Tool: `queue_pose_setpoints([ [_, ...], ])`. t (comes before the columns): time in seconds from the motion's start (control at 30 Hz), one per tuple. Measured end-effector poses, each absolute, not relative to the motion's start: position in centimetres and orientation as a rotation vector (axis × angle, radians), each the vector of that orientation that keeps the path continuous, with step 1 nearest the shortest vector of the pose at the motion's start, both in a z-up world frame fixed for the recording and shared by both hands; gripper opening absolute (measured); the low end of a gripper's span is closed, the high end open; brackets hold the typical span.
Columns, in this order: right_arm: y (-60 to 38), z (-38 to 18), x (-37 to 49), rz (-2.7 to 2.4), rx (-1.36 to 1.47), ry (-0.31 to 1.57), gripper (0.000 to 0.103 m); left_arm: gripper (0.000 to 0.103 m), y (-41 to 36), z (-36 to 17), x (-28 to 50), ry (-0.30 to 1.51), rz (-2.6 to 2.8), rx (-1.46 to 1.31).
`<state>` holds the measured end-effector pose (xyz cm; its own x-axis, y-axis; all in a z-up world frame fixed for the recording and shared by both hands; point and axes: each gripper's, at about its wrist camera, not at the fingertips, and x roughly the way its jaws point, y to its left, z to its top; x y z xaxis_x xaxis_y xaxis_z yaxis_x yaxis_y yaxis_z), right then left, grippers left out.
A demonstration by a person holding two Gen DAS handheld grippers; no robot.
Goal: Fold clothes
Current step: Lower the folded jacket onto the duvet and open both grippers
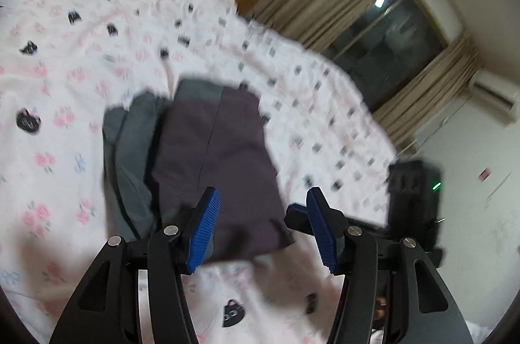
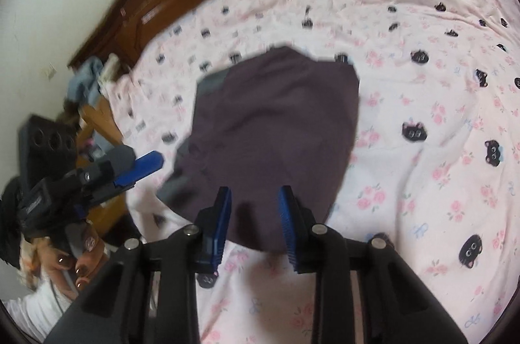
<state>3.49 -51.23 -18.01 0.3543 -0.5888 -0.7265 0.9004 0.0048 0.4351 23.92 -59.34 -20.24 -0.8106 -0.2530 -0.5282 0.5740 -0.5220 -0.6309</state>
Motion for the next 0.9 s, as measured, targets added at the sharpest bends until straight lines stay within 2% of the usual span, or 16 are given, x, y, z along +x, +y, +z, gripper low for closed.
queue_pose_setpoints([
  [0.2, -52.0, -19.9, 4.2, -1.186, 1.051, 0.391, 0.031, 0.049, -59.4, -23.7, 22.6, 1.099, -2.243, 0.658],
  [0.27, -52.3, -20.3, 4.4, -1.186, 1.049, 0.412, 0.03, 0.041, -59.2, -24.2, 22.5, 1.047, -2.233, 0.685],
  [0.43, -52.4, -20.7, 4.6, -1.197, 1.035, 0.436, 0.028, 0.033, -59.3, -25.1, 22.7, 1.05, -2.218, 0.696],
  [0.6, -51.9, -20.2, 4.5, -1.21, 1.016, 0.431, 0.032, 0.034, -59.2, -23.7, 22.9, 1.079, -2.218, 0.654],
  [0.63, -51.5, -19.5, 4.7, -1.228, 0.995, 0.431, 0.045, 0.036, -58.9, -23.0, 22.9, 1.053, -2.222, 0.645],
  [0.67, -51.1, -18.9, 4.8, -1.245, 0.974, 0.43, 0.067, 0.042, -58.6, -22.3, 22.8, 1.026, -2.226, 0.636],
  [0.7, -50.7, -18.2, 5.0, -1.262, 0.953, 0.43, 0.074, 0.046, -58.2, -21.4, 22.8, 0.991, -2.229, 0.621],
  [0.73, -50.3, -17.6, 5.1, -1.279, 0.932, 0.429, 0.078, 0.055, -57.7, -20.5, 22.8, 0.944, -2.229, 0.599],
  [0.77, -49.9, -16.9, 5.3, -1.296, 0.911, 0.429, 0.078, 0.061, -57.2, -19.7, 22.9, 0.9, -2.226, 0.579],
  [0.83, -49.0, -15.6, 5.6, -1.335, 0.869, 0.431, 0.08, 0.067, -56.2, -18.0, 22.9, 0.815, -2.209, 0.553],
  [0.9, -48.1, -14.2, 5.8, -1.41, 0.824, 0.451, 0.084, 0.068, -55.3, -16.5, 22.9, 0.746, -2.185, 0.536],
])
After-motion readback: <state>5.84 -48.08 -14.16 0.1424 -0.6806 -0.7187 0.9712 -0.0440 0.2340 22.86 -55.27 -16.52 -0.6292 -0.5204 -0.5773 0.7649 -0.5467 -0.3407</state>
